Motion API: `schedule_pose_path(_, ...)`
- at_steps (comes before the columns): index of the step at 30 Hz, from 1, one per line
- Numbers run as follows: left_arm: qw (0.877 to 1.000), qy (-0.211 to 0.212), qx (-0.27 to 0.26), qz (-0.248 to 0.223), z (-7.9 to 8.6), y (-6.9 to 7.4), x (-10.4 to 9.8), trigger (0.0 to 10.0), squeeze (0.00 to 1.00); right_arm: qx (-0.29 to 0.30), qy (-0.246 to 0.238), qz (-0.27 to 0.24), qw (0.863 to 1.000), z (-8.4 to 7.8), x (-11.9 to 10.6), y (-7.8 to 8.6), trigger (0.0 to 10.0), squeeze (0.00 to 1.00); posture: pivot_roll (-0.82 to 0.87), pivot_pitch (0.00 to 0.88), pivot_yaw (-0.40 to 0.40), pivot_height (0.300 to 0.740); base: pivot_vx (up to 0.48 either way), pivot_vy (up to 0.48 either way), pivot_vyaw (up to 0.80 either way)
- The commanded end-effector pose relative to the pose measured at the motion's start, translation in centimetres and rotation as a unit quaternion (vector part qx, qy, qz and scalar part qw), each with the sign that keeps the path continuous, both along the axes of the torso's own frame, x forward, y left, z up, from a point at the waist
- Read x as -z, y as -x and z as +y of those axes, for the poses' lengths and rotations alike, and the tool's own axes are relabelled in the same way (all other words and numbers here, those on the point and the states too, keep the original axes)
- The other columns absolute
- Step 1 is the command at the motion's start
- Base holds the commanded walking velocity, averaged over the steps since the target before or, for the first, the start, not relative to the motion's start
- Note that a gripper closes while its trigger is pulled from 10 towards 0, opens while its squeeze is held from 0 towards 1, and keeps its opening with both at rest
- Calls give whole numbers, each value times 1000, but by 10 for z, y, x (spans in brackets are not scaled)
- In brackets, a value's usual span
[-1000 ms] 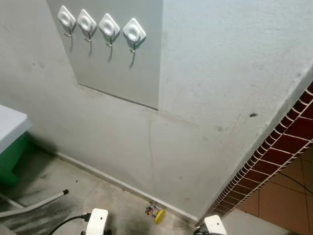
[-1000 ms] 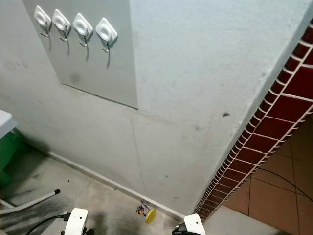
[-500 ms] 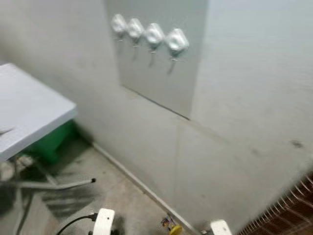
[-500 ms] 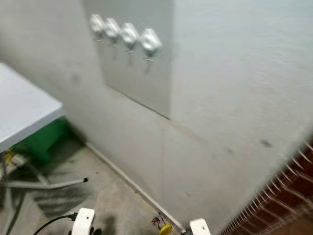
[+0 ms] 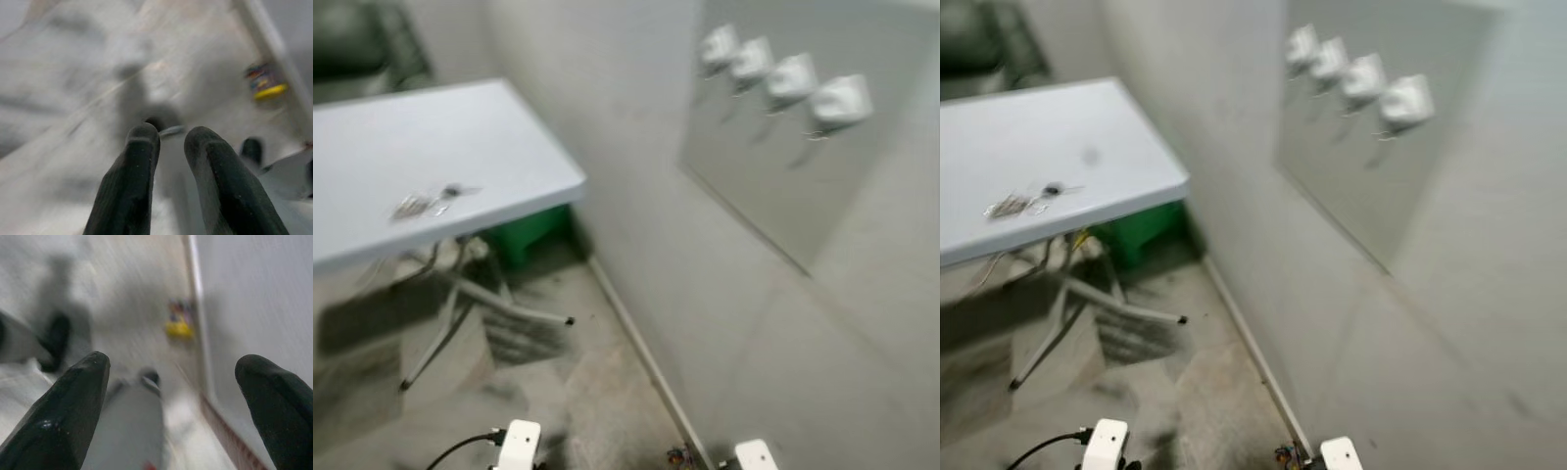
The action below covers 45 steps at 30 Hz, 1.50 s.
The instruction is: Hang keys on a hook
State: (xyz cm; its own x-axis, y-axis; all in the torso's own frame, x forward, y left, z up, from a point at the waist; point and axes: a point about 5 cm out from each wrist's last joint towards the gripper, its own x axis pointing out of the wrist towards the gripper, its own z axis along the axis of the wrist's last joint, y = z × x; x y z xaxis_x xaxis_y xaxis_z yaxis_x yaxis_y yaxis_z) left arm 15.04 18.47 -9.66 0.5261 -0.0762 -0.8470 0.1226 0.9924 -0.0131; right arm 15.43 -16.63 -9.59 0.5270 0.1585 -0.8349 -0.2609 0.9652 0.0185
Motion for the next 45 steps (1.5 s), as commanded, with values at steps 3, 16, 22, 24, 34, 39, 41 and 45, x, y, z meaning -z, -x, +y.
schedule_pose_path(3,1000,6,1,-10,-5,-5,-2,10000,0,-2,8,10,1000,-5,2,6,10000,0,-24,0,-19,740,0,0,800)
schedule_pose_path(16,1000,9,0,-8,-5,-4,-1,10000,0,-12,7,9,1000,-5,2,7,10000,0,-26,0,-19,740,0,0,800)
schedule_pose_path(22,1000,18,-8,-8,-5,-4,-1,10000,0,-14,4,9,1000,-4,2,7,10000,0,-25,0,-18,740,0,0,800)
schedule_pose_path(24,1000,23,-14,-10,-5,-4,-2,10000,0,-2,-6,5,1000,-4,2,6,10000,0,-26,0,-17,740,0,0,800)
schedule_pose_path(34,999,31,-34,-16,-2,-6,-3,10000,0,29,-24,5,999,-8,1,6,10000,0,-24,0,-21,740,0,0,0)
schedule_pose_path(39,998,36,-40,-16,-2,-5,-2,10000,0,31,-30,4,999,-7,1,5,10000,0,-19,0,-26,740,0,52,0)
schedule_pose_path(41,998,36,-41,-15,-2,-5,-2,10000,0,31,-32,3,999,-7,0,5,10000,0,-18,0,-27,740,0,262,0)
schedule_pose_path(45,998,36,-42,-13,-2,-4,-2,10000,0,27,-30,4,999,-7,0,5,10000,0,-14,0,-32,740,0,319,0)
